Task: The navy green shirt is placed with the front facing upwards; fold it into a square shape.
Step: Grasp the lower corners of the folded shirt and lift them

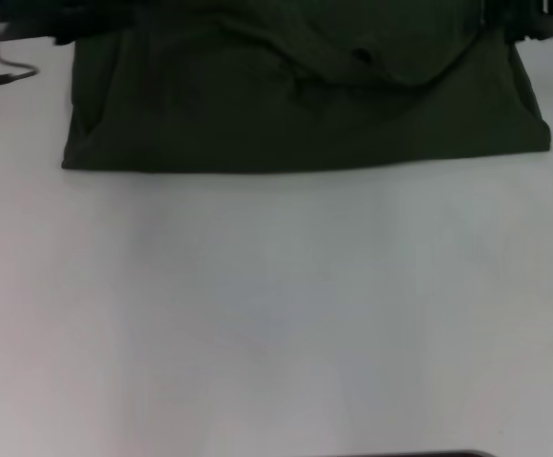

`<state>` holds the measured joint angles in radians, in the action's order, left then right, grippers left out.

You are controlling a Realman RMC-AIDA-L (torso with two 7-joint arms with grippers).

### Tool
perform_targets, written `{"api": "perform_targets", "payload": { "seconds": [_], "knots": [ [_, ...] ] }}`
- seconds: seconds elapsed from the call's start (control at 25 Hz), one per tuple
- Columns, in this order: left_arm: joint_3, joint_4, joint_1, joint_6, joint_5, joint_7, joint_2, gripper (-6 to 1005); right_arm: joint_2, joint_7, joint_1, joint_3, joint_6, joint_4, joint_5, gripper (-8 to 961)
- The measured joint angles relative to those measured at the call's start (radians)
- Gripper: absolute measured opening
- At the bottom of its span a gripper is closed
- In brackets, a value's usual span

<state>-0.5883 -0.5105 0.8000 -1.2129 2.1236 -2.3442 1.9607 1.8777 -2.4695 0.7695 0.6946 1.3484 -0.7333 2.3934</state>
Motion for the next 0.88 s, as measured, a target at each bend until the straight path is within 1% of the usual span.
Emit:
{"api": "perform_targets", "payload": {
  "seconds": [0.04, 0.12, 0.2, 0.24, 0.32, 0.36, 0.44, 0.56, 0.68, 0.88],
  "knots": [
    [-0.001, -0.011, -0.017, -0.049, 0.000, -0.016, -0.021, 554, 0.002, 0.000, -0.018, -0.010, 0.034, -0.021, -0.001, 839],
    [-0.003, -0.033, -0.045, -0.115, 0.000, -0.044, -0.048, 554, 0.007, 0.001, -0.051, -0.030, 0.080, -0.064, -0.003, 838],
    [-0.023, -0.063, -0.080, -0.173, 0.000, -0.084, -0.076, 554, 0.009, 0.001, -0.076, -0.048, 0.103, -0.088, -0.006, 837],
    [-0.037, -0.071, -0.090, -0.183, 0.001, -0.100, -0.084, 554, 0.009, 0.001, -0.087, -0.056, 0.106, -0.094, -0.012, 837],
    [-0.091, -0.087, -0.110, -0.191, 0.010, -0.142, -0.099, 554, 0.008, 0.002, -0.104, -0.069, 0.117, -0.095, -0.036, 836],
    [-0.111, -0.089, -0.114, -0.187, 0.022, -0.157, -0.102, 554, 0.006, 0.003, -0.110, -0.073, 0.119, -0.094, -0.049, 836],
    [-0.139, -0.090, -0.116, -0.177, 0.064, -0.181, -0.099, 555, 0.006, 0.005, -0.116, -0.073, 0.125, -0.091, -0.064, 835],
    [-0.144, -0.086, -0.106, -0.151, 0.130, -0.201, -0.077, 555, 0.005, 0.004, -0.117, -0.069, 0.127, -0.089, -0.066, 835],
    [-0.145, -0.084, -0.096, -0.094, 0.200, -0.255, -0.052, 555, 0.006, 0.000, -0.115, -0.064, 0.131, -0.087, -0.062, 835],
    [-0.148, -0.082, -0.086, -0.032, 0.259, -0.292, -0.030, 553, 0.010, -0.001, -0.116, -0.063, 0.132, -0.086, -0.061, 835]
  ]
}}
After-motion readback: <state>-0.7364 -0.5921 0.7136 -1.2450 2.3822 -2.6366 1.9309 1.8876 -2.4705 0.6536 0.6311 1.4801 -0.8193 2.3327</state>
